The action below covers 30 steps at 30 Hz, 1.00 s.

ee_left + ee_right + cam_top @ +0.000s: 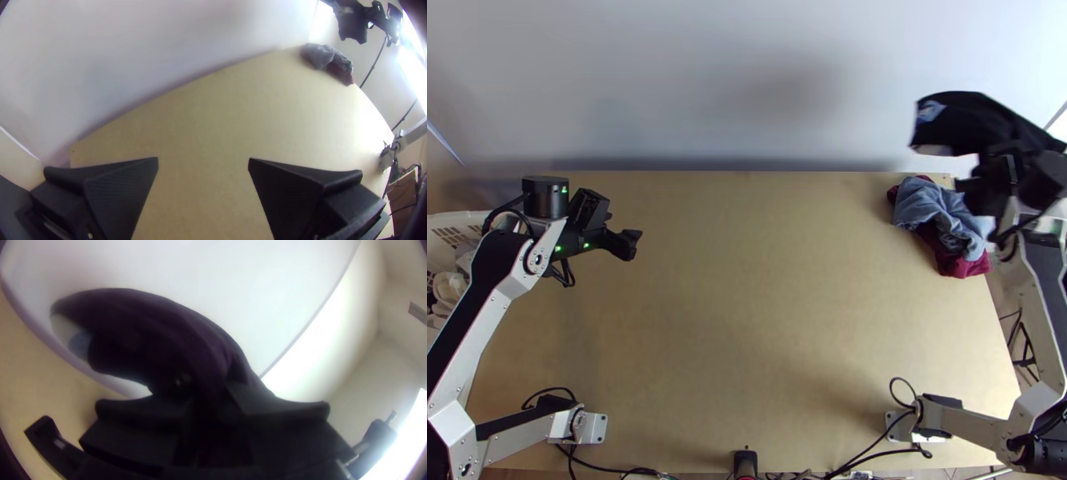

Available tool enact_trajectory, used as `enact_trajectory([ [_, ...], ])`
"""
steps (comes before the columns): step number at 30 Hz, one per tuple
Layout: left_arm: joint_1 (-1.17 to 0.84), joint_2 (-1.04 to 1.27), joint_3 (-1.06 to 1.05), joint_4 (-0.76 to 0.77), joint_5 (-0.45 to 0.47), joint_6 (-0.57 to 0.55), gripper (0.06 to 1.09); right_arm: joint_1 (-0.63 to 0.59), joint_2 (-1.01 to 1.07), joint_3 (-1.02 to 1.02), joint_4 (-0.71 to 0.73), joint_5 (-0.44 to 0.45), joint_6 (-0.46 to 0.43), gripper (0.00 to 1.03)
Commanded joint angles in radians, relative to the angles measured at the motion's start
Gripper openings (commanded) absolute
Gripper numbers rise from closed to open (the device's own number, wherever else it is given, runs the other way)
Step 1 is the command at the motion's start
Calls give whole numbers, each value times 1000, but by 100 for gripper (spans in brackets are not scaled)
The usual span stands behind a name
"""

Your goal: Fold the t-shirt

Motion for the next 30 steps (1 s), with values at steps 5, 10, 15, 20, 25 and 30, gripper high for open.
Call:
enact_trajectory([
  [5,37,-56,-52,2,-1,18,104,-216,119,-27,67,-108,-10,3],
  [10,69,-108,-85,-18,-1,35,104,-210,223,-82,129,-108,9,3],
  [15,106,-151,-108,-40,-1,45,104,-135,274,-196,176,-90,38,3],
  [20,143,-188,-134,-47,0,53,104,-90,337,-277,185,-65,46,3],
  [25,152,-211,-161,-49,3,53,104,-78,417,-266,167,-51,59,7],
  [30,155,-212,-177,-47,5,33,104,-78,418,-283,112,-41,65,70],
])
